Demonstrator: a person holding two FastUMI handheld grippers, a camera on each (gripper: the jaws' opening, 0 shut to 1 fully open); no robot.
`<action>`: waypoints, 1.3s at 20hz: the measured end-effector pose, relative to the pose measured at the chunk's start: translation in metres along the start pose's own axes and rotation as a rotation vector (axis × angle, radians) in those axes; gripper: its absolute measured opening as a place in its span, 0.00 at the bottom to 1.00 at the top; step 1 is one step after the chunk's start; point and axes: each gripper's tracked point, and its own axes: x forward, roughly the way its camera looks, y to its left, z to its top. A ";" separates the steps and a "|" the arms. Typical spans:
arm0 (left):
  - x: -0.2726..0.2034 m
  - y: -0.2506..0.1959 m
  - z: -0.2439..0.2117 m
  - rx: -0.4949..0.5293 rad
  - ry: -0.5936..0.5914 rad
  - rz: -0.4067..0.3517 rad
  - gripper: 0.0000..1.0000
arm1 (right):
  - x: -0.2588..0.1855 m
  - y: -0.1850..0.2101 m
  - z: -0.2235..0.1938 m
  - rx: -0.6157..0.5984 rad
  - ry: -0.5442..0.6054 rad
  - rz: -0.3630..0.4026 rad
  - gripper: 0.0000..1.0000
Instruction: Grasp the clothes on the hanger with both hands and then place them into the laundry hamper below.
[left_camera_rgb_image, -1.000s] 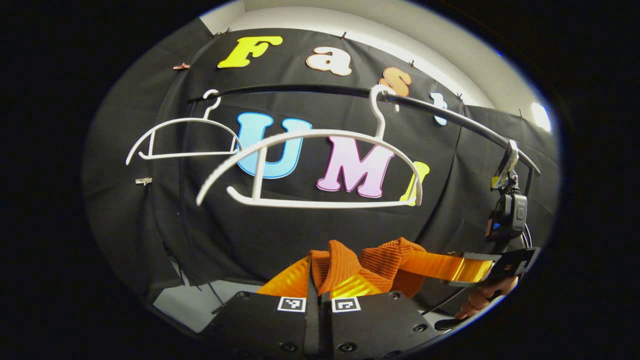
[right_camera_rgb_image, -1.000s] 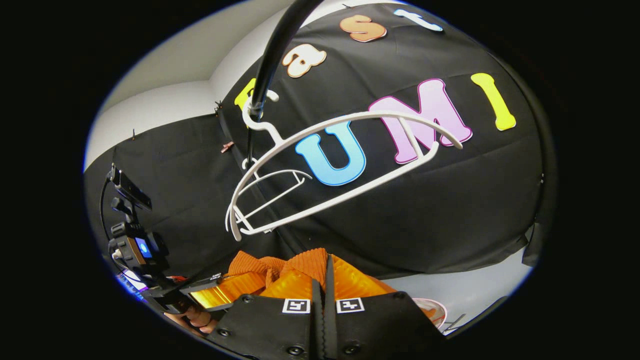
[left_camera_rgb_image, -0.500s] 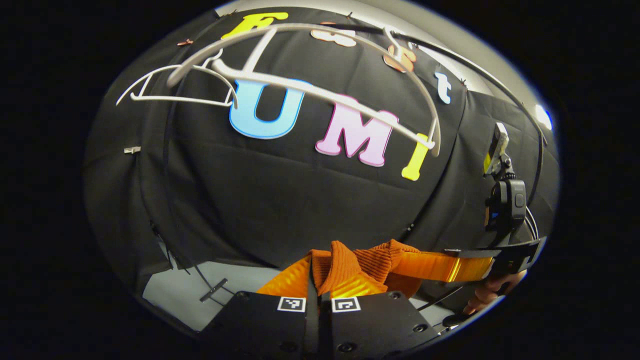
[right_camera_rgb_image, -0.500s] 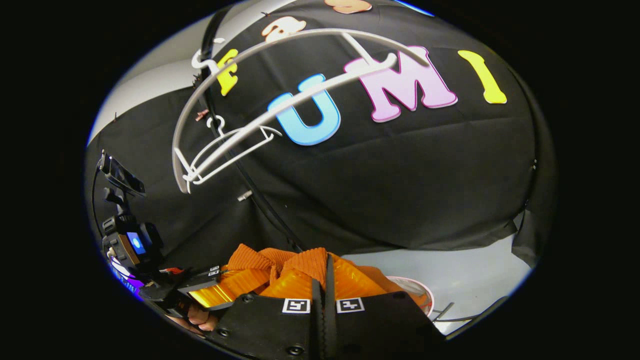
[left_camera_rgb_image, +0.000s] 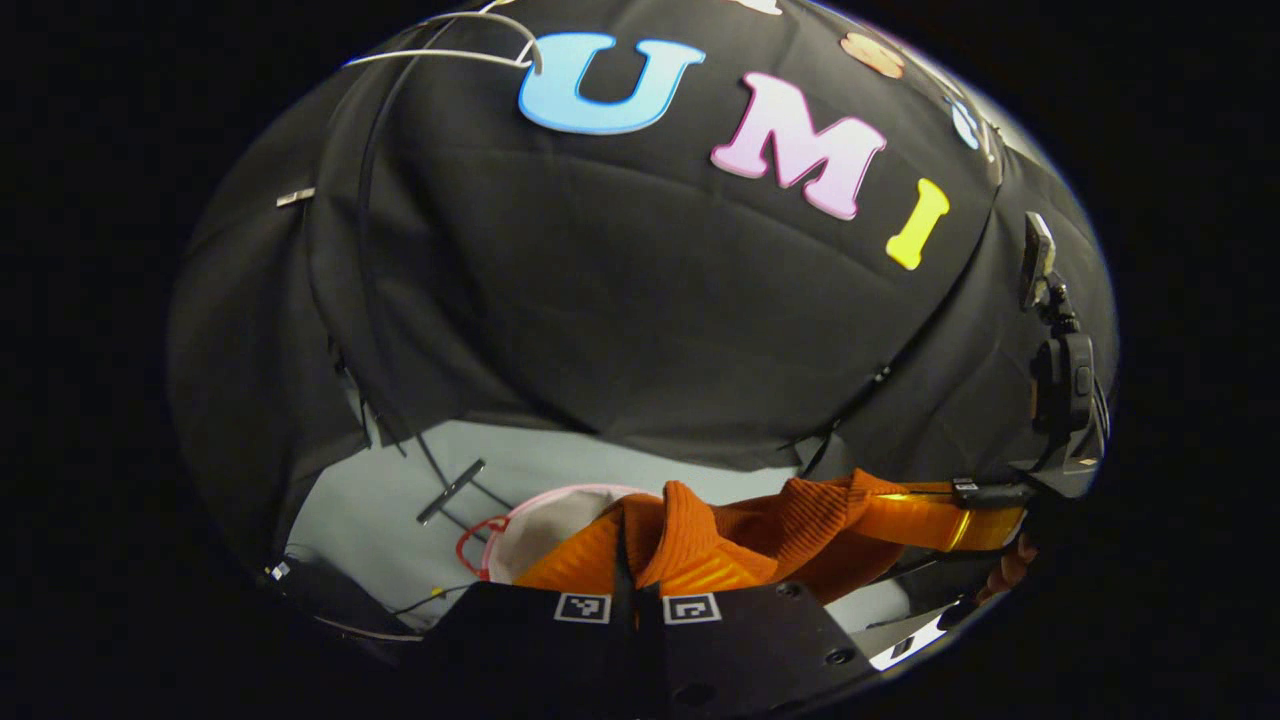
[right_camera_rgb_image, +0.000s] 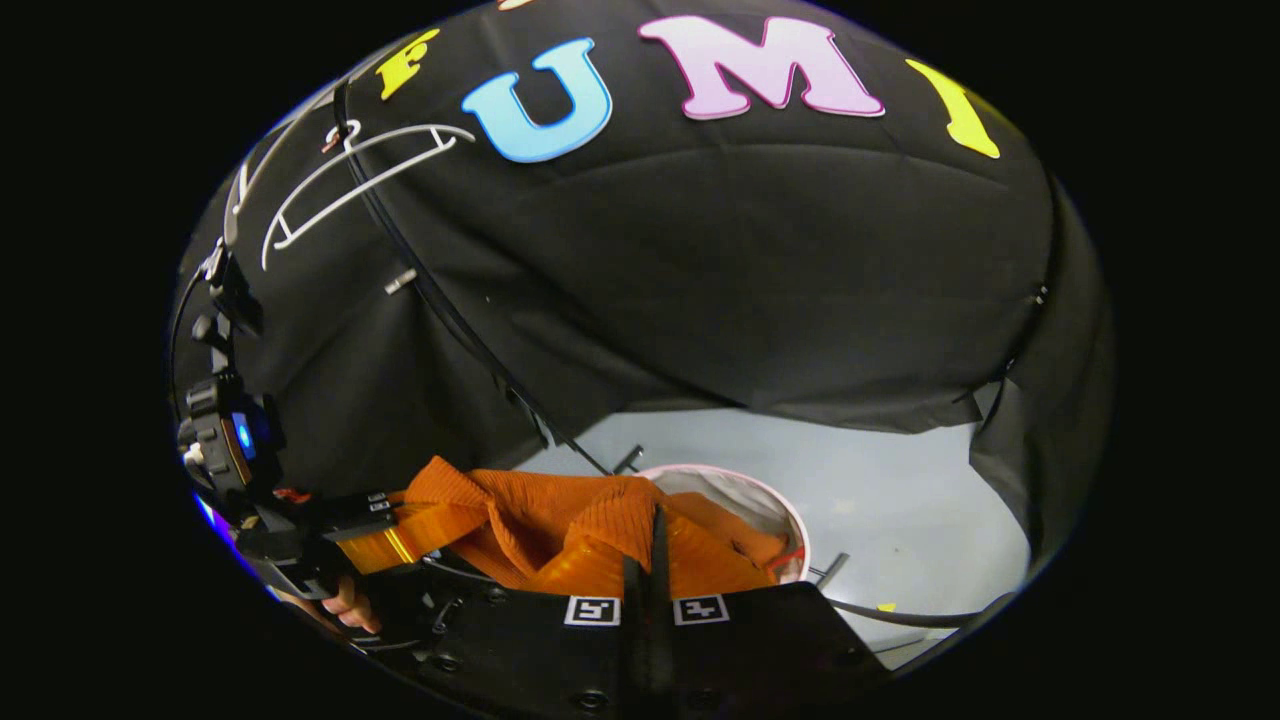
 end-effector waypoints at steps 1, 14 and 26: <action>0.005 0.002 -0.008 0.004 0.030 0.015 0.05 | 0.005 -0.002 -0.009 -0.015 0.025 -0.014 0.05; 0.012 0.017 -0.061 0.090 0.212 0.097 0.79 | 0.022 -0.045 -0.085 -0.030 0.207 -0.168 0.99; -0.062 0.016 -0.041 0.167 0.068 0.099 0.96 | -0.054 -0.009 -0.053 -0.008 0.003 -0.274 0.98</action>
